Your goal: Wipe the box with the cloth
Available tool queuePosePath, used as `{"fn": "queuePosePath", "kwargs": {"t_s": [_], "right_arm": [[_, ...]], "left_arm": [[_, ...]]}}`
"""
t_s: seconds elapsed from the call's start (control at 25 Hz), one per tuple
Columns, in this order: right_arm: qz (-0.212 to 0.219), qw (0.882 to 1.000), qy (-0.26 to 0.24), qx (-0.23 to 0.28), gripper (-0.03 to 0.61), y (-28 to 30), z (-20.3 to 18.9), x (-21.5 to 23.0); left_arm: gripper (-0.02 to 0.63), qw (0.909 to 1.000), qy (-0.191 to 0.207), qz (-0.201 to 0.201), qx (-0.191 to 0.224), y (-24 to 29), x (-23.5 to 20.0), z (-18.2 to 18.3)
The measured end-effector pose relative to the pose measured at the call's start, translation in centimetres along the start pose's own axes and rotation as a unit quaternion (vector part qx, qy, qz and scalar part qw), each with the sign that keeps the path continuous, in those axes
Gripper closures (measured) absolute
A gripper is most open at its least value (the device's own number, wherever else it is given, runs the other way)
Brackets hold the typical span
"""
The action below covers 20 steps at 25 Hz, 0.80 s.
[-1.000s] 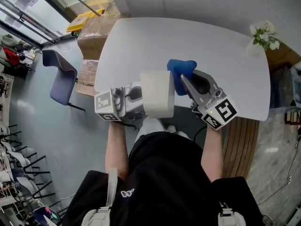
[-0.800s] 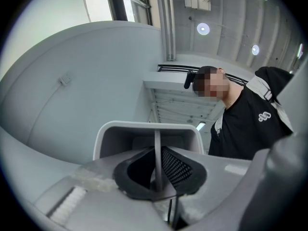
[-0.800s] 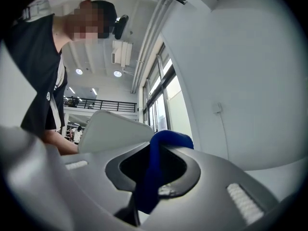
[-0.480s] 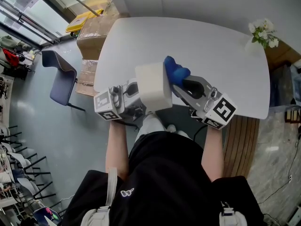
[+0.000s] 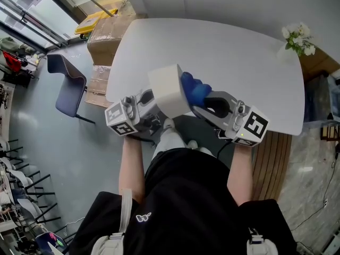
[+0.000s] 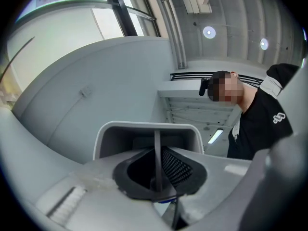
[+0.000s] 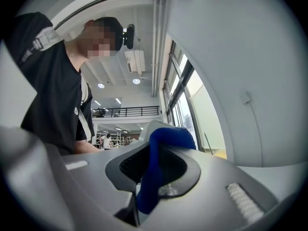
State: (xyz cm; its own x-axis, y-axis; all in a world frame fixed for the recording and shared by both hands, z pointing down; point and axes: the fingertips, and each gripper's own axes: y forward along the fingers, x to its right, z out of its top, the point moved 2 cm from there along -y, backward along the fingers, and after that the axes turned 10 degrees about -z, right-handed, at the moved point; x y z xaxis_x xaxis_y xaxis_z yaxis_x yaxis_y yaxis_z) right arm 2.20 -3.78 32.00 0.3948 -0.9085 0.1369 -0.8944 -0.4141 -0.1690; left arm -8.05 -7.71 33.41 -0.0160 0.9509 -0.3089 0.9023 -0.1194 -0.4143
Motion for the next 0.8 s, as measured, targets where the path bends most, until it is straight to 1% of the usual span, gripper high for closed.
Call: {"fn": "queuePosePath", "kwargs": {"t_s": [0.28, 0.48, 0.56, 0.64, 0.8], "right_arm": [[0.031, 0.999, 0.018, 0.026, 0.526, -0.3, 0.9, -0.8], [0.034, 0.997, 0.029, 0.059, 0.526, -0.4, 1.9, -0.8], [0.023, 0.996, 0.033, 0.075, 0.526, -0.6, 2.2, -0.6], [0.003, 0.995, 0.038, 0.089, 0.526, -0.7, 2.5, 0.1], [-0.055, 0.992, 0.047, 0.103, 0.526, -0.9, 2.5, 2.2]], "left_arm": [[0.565, 0.9991, -0.002, 0.031, -0.027, -0.6, -1.1, -1.0], [0.565, 0.9974, -0.002, 0.038, -0.061, -0.8, -1.3, -2.0], [0.565, 0.9958, 0.001, 0.044, -0.081, -0.9, -1.4, -2.6], [0.565, 0.9924, 0.005, 0.057, -0.109, -1.1, -1.7, -3.3], [0.565, 0.9808, 0.015, 0.086, -0.175, -1.3, -2.8, -4.7]]}}
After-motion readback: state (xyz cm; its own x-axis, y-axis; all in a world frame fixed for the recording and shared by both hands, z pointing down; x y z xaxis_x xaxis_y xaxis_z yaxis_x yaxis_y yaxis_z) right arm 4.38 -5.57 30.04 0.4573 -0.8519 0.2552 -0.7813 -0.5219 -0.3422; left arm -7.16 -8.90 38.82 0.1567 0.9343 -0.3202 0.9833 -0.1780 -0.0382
